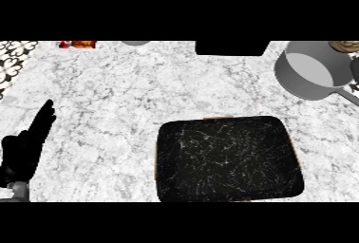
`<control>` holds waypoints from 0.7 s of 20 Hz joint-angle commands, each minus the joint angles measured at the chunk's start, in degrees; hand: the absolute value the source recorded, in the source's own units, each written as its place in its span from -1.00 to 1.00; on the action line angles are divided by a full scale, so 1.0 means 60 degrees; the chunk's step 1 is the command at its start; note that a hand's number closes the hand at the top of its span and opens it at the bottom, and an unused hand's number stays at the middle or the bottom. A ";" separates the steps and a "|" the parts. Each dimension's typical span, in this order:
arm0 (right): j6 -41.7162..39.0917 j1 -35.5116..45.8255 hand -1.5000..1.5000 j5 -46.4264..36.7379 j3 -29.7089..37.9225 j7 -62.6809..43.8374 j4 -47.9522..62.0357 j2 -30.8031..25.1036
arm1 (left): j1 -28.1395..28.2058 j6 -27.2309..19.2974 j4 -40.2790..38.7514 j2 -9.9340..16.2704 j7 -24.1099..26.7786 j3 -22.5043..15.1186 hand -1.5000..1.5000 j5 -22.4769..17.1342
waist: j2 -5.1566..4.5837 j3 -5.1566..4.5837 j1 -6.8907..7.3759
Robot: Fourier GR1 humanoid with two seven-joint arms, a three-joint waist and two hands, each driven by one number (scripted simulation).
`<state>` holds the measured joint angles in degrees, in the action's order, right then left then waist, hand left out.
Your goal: Pick the cupcake from the tray and place it in the pot
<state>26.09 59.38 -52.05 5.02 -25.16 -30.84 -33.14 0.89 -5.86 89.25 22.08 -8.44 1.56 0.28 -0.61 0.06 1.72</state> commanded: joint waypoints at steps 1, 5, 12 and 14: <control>0.0462 0.0324 1.00 0.0312 0.0626 0.1213 0.1587 -0.0360 | -0.0133 0.0073 0.0149 -0.0024 -0.0104 -0.0032 0.00 0.0076 | -0.0093 0.0011 0.0208; 0.0524 -0.0017 1.00 0.0296 0.0804 0.2089 0.2392 -0.0986 | -0.0308 0.0024 0.0113 -0.0256 -0.0132 -0.0106 0.00 0.0046 | -0.0153 0.0023 0.0258; 0.0367 0.0269 1.00 0.0781 0.1433 0.2637 0.3242 -0.1187 | -0.0418 -0.0052 -0.0068 -0.0489 0.0084 -0.0401 0.00 0.0363 | -0.0263 0.0047 0.0490; 0.0401 0.0109 -1.00 0.0991 0.1662 0.2678 0.3477 -0.1054 | -0.0392 0.0224 -0.0495 -0.0284 0.0464 -0.0150 0.00 0.0185 | -0.0310 0.0042 0.0538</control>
<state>29.01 59.88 -48.36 12.37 -10.22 -12.65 -39.22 -1.42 -5.29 87.87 20.49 -7.21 0.63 1.52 -2.09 0.29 4.29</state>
